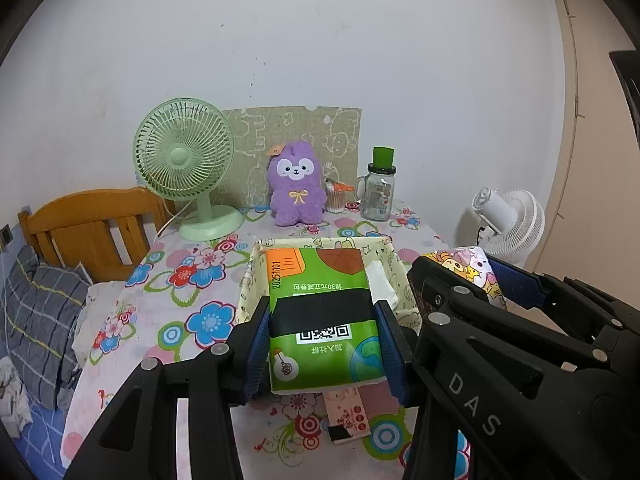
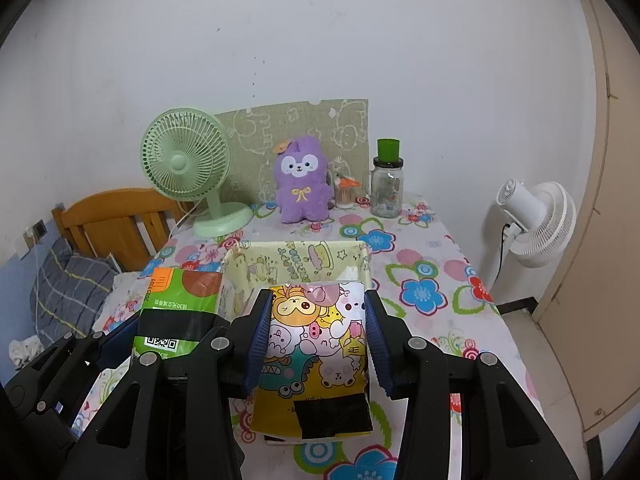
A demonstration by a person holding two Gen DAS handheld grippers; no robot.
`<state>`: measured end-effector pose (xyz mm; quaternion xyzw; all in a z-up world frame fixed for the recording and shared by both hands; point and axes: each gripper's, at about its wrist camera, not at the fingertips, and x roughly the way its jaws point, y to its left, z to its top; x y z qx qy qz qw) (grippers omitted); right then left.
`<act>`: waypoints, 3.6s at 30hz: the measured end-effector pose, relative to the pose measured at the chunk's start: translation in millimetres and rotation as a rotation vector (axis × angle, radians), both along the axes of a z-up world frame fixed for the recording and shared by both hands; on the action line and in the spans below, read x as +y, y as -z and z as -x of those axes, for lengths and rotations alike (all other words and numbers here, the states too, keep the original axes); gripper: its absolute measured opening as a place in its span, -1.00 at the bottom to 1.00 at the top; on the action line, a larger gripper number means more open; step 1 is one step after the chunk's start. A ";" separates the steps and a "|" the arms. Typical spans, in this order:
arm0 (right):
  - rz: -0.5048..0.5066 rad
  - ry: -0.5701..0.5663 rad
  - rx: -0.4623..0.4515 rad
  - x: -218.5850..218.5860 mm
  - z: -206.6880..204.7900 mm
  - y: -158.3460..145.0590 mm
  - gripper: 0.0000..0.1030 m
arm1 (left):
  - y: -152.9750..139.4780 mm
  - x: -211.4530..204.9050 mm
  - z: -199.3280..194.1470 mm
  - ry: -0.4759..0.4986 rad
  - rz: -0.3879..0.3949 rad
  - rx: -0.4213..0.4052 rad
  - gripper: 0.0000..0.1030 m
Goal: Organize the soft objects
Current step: 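Lift the green pack with the left tool while the right tool lifts the yellow package toward the box, then lower the green pack with the left tool while the right tool lowers the yellow package over the box, then open the left tool to drop the green pack while the right tool releases the yellow package into the box, then withdraw both open tools back from the fabric box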
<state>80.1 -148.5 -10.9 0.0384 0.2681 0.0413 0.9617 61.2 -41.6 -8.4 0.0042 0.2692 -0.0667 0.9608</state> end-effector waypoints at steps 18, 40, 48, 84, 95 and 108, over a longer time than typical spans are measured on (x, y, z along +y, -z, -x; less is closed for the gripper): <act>0.012 -0.006 0.021 4.3 -40.8 2.3 -0.07 | 5.1 2.2 -39.3 -0.002 0.010 0.018 -0.02; 0.008 -0.020 0.068 7.0 -104.0 18.7 -0.07 | 17.6 2.8 -98.1 -0.015 0.003 0.063 -0.02; -0.010 -0.026 0.077 3.7 -123.4 21.7 -0.07 | 20.3 -1.5 -116.4 -0.010 -0.007 0.073 -0.01; -0.042 -0.122 0.170 18.6 -174.0 59.9 0.45 | 54.8 10.1 -159.2 -0.034 -0.017 0.160 0.62; -0.039 -0.083 0.139 15.5 -153.0 48.5 0.70 | 45.2 13.4 -143.8 -0.054 -0.016 0.136 0.88; -0.020 -0.043 0.082 6.8 -116.9 29.7 0.88 | 28.8 8.6 -114.1 -0.059 -0.026 0.094 0.94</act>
